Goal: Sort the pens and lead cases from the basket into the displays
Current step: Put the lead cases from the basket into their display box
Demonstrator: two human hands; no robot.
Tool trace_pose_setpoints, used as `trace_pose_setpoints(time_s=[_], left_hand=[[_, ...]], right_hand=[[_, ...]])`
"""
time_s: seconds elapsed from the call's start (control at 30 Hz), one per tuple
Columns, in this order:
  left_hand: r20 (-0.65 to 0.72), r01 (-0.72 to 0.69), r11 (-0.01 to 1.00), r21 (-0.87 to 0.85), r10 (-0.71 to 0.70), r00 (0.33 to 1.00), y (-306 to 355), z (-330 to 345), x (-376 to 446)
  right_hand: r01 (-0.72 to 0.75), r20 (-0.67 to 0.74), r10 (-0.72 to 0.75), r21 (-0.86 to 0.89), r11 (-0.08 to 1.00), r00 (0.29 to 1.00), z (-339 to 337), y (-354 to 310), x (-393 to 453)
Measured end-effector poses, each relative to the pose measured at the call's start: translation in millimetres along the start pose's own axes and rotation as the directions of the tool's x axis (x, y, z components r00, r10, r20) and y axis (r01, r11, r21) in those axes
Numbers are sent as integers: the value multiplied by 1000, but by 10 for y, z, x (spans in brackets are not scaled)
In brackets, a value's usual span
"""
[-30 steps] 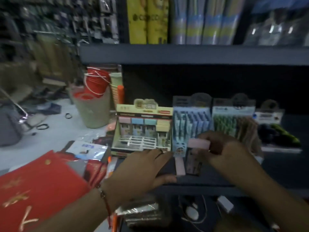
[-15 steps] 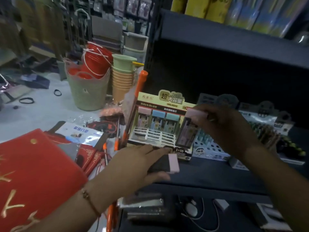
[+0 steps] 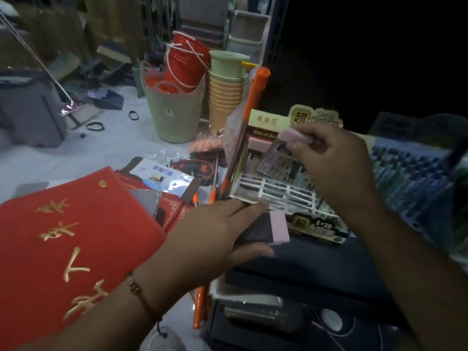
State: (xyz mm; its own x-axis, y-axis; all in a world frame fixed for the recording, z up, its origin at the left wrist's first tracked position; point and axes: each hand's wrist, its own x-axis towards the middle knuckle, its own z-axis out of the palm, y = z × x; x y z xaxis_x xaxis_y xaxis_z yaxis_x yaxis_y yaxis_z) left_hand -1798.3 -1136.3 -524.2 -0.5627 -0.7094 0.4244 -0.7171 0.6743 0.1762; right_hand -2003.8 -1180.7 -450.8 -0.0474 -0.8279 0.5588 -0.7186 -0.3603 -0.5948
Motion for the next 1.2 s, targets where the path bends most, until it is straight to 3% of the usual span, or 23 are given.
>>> trace_pose_setpoints(time_s=[0.1,0.23,0.47,0.63,0.83,1.0,1.2], left_hand=[[6,13,1000,11,-13,1000,-41,62,9],[6,15,1000,-4,-15,1000,-71,111,49],[52,-6,1000,-4,7,999,154,52,231],[30,-11,1000,21,10,999,301,-88,293],[67,44,999,3,-44,997,201,-52,189],[24,107,990,-89,-105,994,116,-178,184],[105,109,986,-125,-96,990,-55,-80,-27]], right_hand=[[32,30,-33,20,999,999,142,-21,143],[82,149,-70,-76,994,986,250,69,219],[131,201,-117,-59,990,973,351,45,251],[76,143,-68,-51,996,987,409,90,277],[117,64,-105,-239,964,992,367,182,292],[113,82,-98,-202,973,992,281,153,334],[211,200,-160,-268,940,967,412,138,270]])
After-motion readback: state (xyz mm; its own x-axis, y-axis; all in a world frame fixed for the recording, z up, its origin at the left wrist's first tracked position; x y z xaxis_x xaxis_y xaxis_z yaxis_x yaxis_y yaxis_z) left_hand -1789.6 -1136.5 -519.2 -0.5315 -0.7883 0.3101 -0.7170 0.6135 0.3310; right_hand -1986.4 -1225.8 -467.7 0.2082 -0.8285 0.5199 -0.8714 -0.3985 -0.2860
